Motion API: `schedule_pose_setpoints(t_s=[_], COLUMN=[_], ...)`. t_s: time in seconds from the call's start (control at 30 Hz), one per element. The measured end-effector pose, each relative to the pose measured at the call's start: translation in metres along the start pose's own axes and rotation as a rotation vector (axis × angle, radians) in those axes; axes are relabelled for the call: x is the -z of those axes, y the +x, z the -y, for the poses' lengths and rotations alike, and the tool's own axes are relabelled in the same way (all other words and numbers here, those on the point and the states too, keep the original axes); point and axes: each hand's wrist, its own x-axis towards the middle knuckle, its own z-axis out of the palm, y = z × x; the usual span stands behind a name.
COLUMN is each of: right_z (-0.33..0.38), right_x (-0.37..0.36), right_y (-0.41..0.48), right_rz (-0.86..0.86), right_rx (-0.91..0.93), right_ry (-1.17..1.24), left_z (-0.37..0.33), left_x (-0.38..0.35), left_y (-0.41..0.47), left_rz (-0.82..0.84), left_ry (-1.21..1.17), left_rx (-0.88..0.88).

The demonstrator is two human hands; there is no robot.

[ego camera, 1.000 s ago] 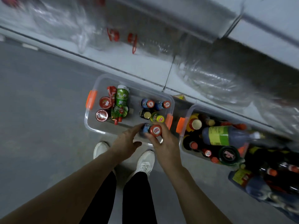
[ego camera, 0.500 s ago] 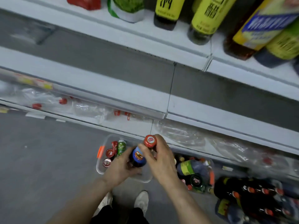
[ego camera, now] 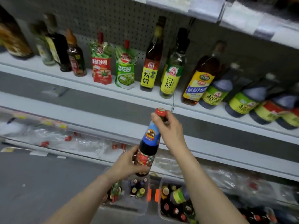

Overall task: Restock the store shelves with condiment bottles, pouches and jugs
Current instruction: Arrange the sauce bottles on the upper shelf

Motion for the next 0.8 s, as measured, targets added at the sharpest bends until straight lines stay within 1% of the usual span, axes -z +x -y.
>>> schedule_pose_setpoints(t_s=[0.1, 0.23, 0.4, 0.53, 0.6, 0.8], right_z=[0.03, 0.058, 0.084, 0.111, 0.128, 0.187], right_x=[0.014, 0.025, 0.032, 0.035, 0.034, 0.01], right_y=[0.013, 0.024, 0.024, 0.03, 0.036, 0.056], right_rz=[-0.008, 0.142, 0.257, 0.304, 0.314, 0.378], right_rx=[-0.012, 0.009, 0.126, 0.221, 0.272, 0.387], right_ry=[0.096, 0.163, 0.149, 0.086, 0.095, 0.158], left_z=[-0.032, -0.071, -0.122, -0.165, -0.185, -0.225], left_x=[0.008, 0.017, 0.032, 0.048, 0.057, 0.108], left_y=[-0.001, -0.001, 0.001, 0.003, 0.0, -0.019], left_rz=[0.006, -0.045, -0.152, -0.242, -0.284, -0.292], left_ry=[-0.055, -0.127, -0.155, -0.179, -0.19, -0.154], left_rx=[-0.027, -0.057, -0.139, -0.204, -0.242, -0.315])
